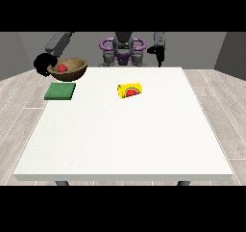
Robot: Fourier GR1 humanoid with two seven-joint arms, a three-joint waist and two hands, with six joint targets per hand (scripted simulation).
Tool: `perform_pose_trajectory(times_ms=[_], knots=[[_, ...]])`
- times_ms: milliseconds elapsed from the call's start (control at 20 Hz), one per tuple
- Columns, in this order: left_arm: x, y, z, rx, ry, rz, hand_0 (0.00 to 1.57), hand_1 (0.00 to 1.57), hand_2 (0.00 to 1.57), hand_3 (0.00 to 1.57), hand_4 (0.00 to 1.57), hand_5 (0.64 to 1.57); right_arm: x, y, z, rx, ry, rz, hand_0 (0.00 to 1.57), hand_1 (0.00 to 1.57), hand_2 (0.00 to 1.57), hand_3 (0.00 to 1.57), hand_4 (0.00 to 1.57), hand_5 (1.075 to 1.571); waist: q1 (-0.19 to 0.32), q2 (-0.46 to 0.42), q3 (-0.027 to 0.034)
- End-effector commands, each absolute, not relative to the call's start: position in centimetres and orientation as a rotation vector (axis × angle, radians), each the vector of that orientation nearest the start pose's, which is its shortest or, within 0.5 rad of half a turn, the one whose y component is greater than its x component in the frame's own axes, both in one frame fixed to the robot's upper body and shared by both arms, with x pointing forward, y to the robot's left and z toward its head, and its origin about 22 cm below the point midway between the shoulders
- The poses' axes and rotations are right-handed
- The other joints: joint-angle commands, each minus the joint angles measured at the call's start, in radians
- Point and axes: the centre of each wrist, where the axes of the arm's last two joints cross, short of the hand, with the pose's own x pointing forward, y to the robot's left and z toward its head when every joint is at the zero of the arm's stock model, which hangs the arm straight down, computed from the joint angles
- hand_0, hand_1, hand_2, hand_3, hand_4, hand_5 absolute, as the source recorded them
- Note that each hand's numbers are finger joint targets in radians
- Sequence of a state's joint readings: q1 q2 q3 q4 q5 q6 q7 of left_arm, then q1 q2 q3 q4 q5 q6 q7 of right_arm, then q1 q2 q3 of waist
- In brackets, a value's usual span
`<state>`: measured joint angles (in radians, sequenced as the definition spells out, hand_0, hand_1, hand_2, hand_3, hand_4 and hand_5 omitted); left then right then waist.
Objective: Pick the cup and pour the ball into the bowl, then pick the bowl and place it on the pad
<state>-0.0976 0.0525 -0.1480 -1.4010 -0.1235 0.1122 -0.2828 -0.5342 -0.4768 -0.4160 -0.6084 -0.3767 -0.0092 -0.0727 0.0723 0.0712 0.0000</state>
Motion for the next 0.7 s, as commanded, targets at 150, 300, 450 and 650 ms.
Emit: perform_pose_trajectory(times_ms=[150, 300, 450, 650], knots=[[26.0, 19.1, -4.2, 0.082, -1.793, -0.225, 0.00, 0.00, 0.00, 0.00, 1.18, 1.348, 32.0, -44.7, 1.6, -0.232, -1.351, -0.533, 1.57, 1.57, 1.57, 1.21, 0.99, 1.490, -0.017, 0.015, 0.0001], [26.1, 17.6, -1.7, 0.052, -1.882, -0.271, 0.00, 0.00, 0.00, 0.00, 1.18, 1.347, 29.4, -47.4, 0.2, -0.196, -1.415, -0.584, 1.57, 1.57, 1.57, 0.76, 0.94, 1.507, 0.036, 0.116, 0.0012], [24.9, 18.3, -3.5, 0.036, -1.869, -0.262, 0.00, 0.00, 0.00, 0.00, 1.17, 1.352, 29.3, -47.7, 0.1, -0.235, -1.412, -0.618, 1.55, 1.55, 1.57, 0.71, 0.89, 1.512, 0.041, 0.098, 0.0006], [25.7, 18.6, -2.0, 0.053, -1.931, -0.276, 0.00, 0.00, 0.00, 0.00, 1.17, 1.358, 28.5, -49.4, 0.8, -0.343, -1.456, -0.631, 1.55, 1.55, 1.57, 0.73, 0.77, 1.519, 0.057, 0.158, 0.0009]])
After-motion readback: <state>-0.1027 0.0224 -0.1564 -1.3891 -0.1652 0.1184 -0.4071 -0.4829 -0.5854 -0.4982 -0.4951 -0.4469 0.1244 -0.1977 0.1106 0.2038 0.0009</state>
